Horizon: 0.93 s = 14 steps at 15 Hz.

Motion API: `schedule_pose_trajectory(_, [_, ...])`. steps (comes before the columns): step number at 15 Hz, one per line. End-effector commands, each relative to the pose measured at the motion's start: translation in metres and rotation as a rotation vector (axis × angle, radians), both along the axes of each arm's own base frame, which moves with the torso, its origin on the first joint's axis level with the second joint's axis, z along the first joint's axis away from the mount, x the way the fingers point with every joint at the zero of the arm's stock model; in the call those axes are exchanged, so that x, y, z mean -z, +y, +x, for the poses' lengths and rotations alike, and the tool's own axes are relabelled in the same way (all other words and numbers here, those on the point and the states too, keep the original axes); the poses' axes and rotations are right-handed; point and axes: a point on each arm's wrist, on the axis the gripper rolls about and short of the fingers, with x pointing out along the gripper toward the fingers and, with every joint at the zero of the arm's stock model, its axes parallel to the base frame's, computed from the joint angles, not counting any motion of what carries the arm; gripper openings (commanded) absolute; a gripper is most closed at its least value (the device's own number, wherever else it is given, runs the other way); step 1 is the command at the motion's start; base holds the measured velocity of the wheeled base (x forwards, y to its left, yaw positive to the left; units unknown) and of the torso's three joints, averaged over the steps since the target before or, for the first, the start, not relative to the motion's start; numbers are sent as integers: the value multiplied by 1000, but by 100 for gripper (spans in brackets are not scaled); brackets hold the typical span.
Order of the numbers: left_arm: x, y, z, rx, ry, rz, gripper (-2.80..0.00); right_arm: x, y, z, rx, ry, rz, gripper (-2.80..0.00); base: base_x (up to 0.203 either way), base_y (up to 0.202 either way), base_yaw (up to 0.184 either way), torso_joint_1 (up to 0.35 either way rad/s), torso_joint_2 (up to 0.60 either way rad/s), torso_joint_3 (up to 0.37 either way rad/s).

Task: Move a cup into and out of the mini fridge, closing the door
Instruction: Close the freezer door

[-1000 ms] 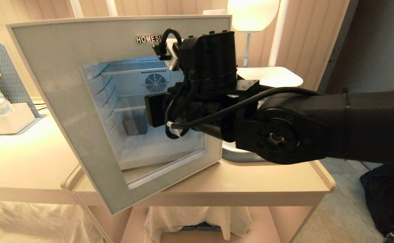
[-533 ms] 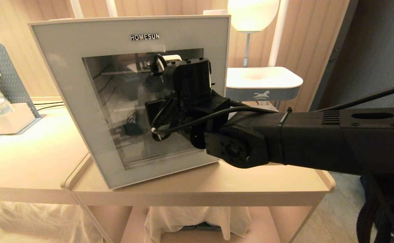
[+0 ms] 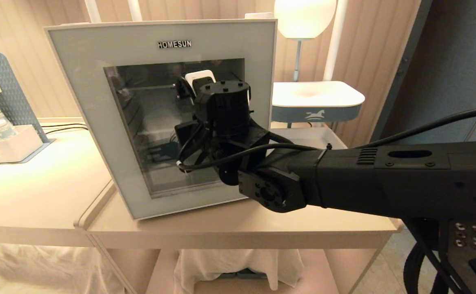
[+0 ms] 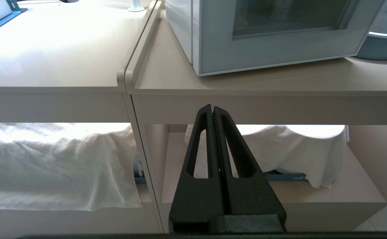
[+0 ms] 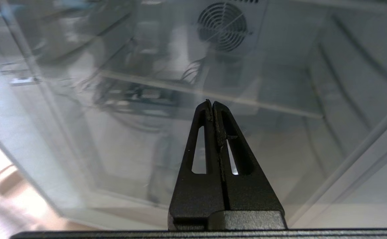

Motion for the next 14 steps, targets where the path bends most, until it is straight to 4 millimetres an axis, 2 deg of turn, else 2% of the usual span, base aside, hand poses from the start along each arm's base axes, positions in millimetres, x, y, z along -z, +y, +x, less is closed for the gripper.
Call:
schedule_pose_trajectory(1, [0,0,0,0,1,-1,-280,17,2,12,40,-26,-34,-280,0,0,0,0,0,0])
schedule_pose_trajectory(4, [0,0,0,0,2,0,-280,13,-4,17,82,-44,-25,-280,0,0,0,0,0,0])
schedule_pose_trajectory(8, [0,0,0,0,1,-1,-280,30,-2,25,91,-25,-51,-280,0,0,0,0,0,0])
schedule_pose_trajectory(10, [0,0,0,0,0,0,-280,32,-2,26,98,-23,-52,-280,0,0,0,0,0,0])
schedule_pose_trajectory(12, [0,0,0,0,1,-1,-280,22,-4,23,101,-32,-34,-280,0,0,0,0,0,0])
schedule_pose_trajectory(14, [0,0,0,0,1,-1,-280,-1,-14,15,131,-53,-2,-280,0,0,0,0,0,0])
